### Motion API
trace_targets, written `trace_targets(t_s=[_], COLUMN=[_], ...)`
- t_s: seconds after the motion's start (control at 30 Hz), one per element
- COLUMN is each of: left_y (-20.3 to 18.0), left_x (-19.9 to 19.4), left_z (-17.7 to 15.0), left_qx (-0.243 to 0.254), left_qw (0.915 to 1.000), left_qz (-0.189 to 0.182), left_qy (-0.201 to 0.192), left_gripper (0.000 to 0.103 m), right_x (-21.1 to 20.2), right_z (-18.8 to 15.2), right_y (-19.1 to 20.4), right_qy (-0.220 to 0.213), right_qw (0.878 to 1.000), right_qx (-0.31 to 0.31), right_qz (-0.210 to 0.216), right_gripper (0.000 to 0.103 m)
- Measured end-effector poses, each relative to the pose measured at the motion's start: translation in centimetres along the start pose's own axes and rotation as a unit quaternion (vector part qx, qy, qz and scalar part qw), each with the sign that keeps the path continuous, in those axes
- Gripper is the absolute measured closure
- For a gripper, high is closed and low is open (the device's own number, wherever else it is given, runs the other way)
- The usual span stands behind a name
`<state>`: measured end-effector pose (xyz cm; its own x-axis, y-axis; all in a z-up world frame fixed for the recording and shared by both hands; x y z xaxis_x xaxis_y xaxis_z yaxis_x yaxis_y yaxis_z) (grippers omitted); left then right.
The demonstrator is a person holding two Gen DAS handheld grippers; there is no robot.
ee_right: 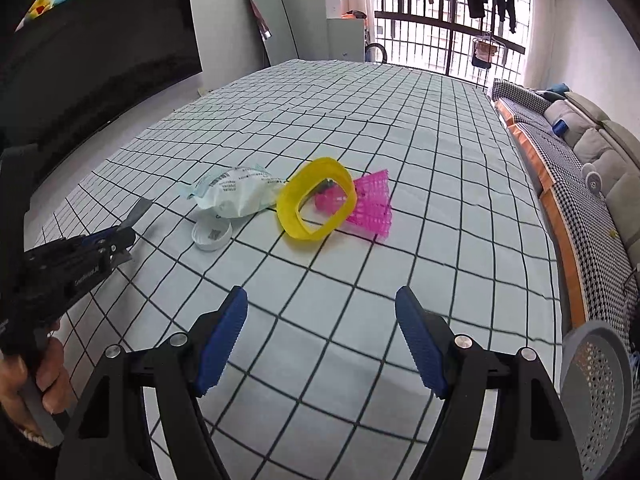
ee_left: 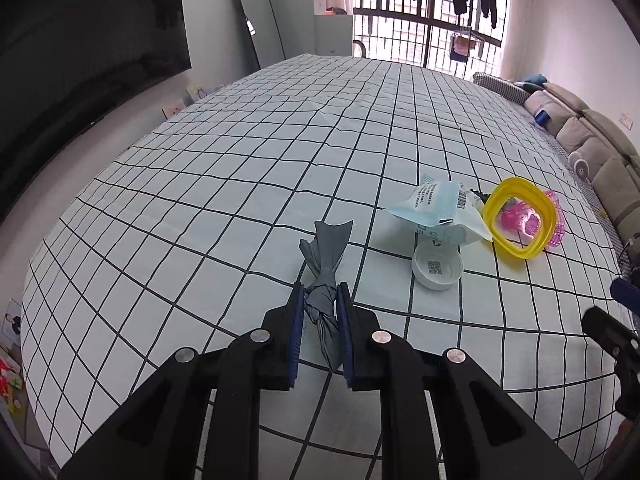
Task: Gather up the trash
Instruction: 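Grasp the grey bow with the left gripper while the right tool approaches the yellow ring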
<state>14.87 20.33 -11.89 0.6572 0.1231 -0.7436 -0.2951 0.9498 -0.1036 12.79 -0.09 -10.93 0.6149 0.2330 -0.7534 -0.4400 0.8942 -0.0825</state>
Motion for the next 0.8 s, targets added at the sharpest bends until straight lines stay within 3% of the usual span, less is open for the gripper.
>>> trace_targets(t_s=[0.2,0.43,0.8], left_y=[0.5,0.9,0.9], left_x=[0.8,0.3,0.1], left_z=[-0.3,0.1,0.1], left_qx=[-0.01,-0.019,-0.02], left_qw=[0.9998,0.9996,0.9994], left_qz=[-0.013,-0.021,-0.027], left_qy=[0.014,0.005,0.004], left_gripper=[0.086,0.086,0.086], right_x=[2.5,5.3,9.4], right_z=[3.6,6.9,7.7], right_y=[0.0,-0.5,-0.3], right_qy=[0.003,0.005,0.041], right_qw=[0.999,0.998,0.996], right_qx=[-0.038,-0.059,-0.084], right_qz=[-0.007,-0.007,0.017], right_gripper=[0.03,0.03,0.03])
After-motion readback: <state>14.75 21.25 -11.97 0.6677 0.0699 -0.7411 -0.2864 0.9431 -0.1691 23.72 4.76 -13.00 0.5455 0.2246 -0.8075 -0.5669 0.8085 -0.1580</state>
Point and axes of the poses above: each gripper's, at about its wrist camera, not at the fingertips, and x roughly the way its jaws point, y to its left, z to its top, the point moved 6 cm from there along x, roughly the way its jaws point, and after that the axes turned 10 degrees about -x, right-handed, at the moved point
